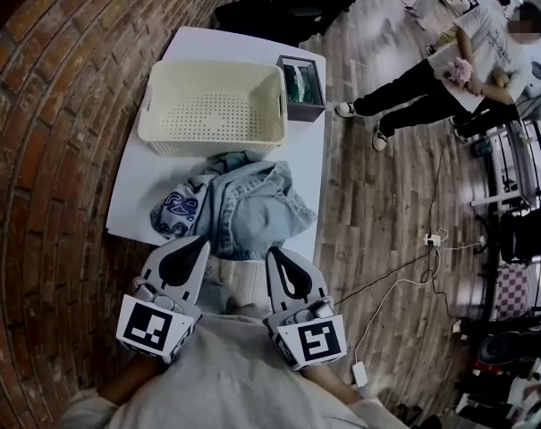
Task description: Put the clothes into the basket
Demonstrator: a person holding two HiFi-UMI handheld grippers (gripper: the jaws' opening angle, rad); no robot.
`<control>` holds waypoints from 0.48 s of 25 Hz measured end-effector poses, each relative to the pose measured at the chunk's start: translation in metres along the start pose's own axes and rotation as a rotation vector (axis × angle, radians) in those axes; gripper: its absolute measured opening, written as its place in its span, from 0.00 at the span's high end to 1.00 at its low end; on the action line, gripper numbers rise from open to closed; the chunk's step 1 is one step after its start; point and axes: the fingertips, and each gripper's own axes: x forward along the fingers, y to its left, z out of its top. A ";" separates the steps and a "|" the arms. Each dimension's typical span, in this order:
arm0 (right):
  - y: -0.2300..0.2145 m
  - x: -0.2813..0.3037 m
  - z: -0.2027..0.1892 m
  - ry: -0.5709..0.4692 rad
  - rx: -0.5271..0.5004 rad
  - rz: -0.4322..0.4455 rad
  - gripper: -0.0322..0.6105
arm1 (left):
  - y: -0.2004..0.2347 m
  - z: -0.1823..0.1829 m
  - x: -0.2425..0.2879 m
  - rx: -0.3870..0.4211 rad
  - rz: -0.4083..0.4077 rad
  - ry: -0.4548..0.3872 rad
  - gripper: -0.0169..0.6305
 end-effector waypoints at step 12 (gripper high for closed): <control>-0.016 0.035 -0.007 0.036 0.043 -0.059 0.94 | 0.037 -0.010 0.025 -0.041 -0.037 0.066 0.96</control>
